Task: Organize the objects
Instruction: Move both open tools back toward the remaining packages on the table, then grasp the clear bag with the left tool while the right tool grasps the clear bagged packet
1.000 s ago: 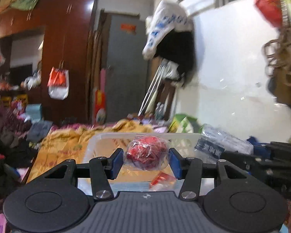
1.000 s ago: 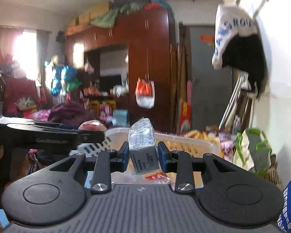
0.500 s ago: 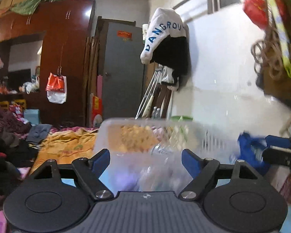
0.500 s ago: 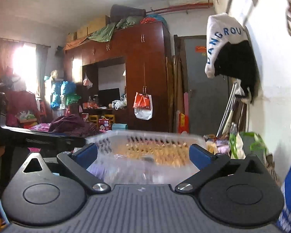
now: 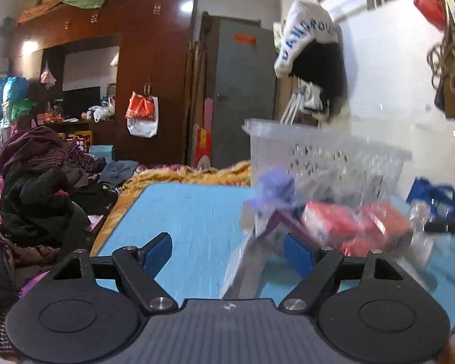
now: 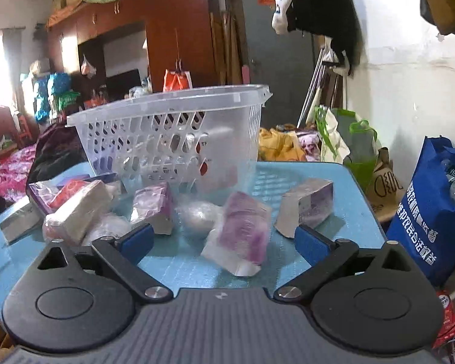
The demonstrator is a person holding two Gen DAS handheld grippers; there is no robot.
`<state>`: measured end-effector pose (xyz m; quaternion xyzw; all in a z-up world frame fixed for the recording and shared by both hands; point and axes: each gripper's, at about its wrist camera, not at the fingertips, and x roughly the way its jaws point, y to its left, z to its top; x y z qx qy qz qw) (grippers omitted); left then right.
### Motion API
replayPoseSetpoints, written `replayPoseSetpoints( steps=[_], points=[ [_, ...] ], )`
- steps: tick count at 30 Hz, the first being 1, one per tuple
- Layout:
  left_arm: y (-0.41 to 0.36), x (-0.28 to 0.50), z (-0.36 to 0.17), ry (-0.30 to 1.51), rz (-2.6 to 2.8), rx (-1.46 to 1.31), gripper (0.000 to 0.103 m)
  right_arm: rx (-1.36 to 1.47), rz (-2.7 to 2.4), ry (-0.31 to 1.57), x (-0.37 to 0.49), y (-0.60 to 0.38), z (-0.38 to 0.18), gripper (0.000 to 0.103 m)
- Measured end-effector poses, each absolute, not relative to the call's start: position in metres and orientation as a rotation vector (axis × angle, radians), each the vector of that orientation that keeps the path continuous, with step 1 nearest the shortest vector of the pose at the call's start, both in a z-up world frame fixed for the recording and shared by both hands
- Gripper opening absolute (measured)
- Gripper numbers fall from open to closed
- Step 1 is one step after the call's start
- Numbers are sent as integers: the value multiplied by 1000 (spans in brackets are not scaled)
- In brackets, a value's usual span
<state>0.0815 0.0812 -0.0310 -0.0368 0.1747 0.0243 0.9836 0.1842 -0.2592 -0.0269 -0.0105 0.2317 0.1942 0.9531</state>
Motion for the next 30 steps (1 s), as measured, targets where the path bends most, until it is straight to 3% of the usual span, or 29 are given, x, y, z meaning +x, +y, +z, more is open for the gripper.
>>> replayPoseSetpoints(
  steps=[3, 8, 15, 19, 21, 30],
  points=[
    [80, 85, -37, 378, 35, -53, 84, -22, 358, 506, 192, -262, -35, 96],
    [76, 87, -42, 397, 36, -25, 84, 53, 385, 548, 199, -272, -40, 83],
    [67, 99, -49, 453, 76, -12, 81, 52, 414, 545, 195, -273, -42, 42],
    [67, 101, -50, 462, 96, -8, 51, 57, 441, 498, 190, -274, -40, 40],
    [67, 101, -52, 465, 100, -2, 43, 44, 441, 502, 190, -272, -39, 39],
    [68, 84, -51, 369, 105, 3, 36, 46, 458, 458, 184, -274, -38, 38]
  ],
)
